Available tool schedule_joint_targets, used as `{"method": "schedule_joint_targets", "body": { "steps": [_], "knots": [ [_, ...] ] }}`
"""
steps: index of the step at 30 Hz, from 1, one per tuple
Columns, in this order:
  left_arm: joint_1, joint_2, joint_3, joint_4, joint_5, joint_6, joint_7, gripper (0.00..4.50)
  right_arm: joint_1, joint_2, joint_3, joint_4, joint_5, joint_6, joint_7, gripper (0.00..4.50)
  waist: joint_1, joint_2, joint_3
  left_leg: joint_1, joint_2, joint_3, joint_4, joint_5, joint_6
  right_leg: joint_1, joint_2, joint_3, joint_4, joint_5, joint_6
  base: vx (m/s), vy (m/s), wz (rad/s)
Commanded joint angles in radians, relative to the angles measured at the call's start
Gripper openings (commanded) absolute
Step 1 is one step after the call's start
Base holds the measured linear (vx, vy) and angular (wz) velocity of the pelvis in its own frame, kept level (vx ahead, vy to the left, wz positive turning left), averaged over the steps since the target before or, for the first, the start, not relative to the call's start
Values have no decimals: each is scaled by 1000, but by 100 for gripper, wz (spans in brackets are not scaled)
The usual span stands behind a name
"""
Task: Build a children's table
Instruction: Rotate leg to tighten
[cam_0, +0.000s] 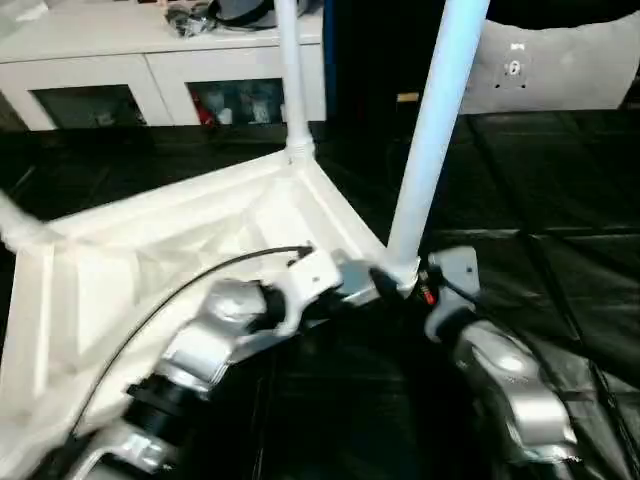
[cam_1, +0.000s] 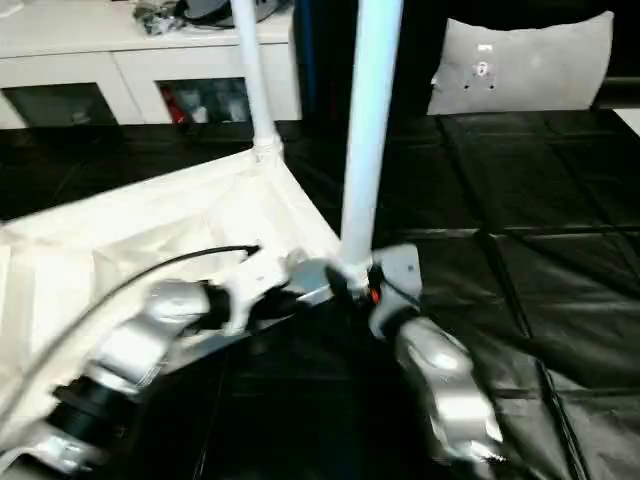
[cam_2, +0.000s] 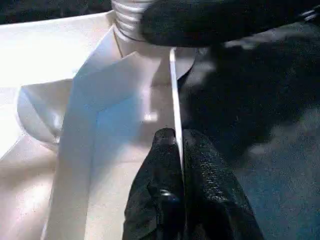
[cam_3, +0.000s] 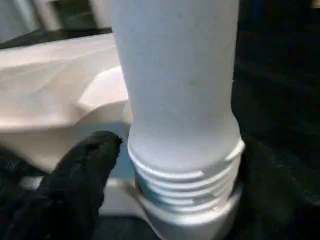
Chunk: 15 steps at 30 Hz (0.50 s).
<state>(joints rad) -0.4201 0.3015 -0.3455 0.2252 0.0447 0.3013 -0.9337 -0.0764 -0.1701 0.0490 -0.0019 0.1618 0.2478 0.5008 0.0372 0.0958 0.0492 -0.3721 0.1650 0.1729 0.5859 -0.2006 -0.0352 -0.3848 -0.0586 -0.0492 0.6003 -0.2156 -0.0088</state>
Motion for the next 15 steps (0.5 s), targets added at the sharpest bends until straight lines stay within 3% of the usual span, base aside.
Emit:
{"method": "schedule_joint_targets", "body": {
  "steps": [1, 7, 12, 13, 15],
  "knots": [
    [-16, 39, -4, 25, 2, -62, -73, 0, 12, -35, 19, -43, 24, -11, 88, 443, 5, -14, -59, 6, 62, -27, -58, -102, 106, 50, -86, 45, -61, -22, -233, 0, 0, 0],
    [-56, 135, -29, 103, -45, -181, -286, 0, 4, -202, 11, -72, 88, -15, 314, 448, 13, -12, -58, 11, 64, -26, -60, -141, 82, 49, -89, 49, -63, -91, -232, 0, 0, 0],
    [-75, 168, -59, 144, -48, -241, -378, 0, -22, -285, 35, -69, 107, -6, 432, 448, 27, -16, -61, 9, 64, -23, -54, -118, 94, 49, -91, 49, -58, -62, -243, 0, 0, 0],
    [-84, 175, -71, 165, -47, -271, -408, 0, -35, -312, 48, -61, 112, -4, 478, 448, 29, -23, -61, 7, 64, -22, -52, -114, 98, 50, -92, 49, -58, -67, -244, 0, 0, 0],
    [-96, 181, -84, 187, -40, -306, -435, 0, -56, -343, 75, -50, 114, 4, 541, 448, 34, -21, -62, 8, 64, -22, -51, -108, 100, 48, -89, 47, -56, -79, -245, 0, 0, 0]
  ]
}}
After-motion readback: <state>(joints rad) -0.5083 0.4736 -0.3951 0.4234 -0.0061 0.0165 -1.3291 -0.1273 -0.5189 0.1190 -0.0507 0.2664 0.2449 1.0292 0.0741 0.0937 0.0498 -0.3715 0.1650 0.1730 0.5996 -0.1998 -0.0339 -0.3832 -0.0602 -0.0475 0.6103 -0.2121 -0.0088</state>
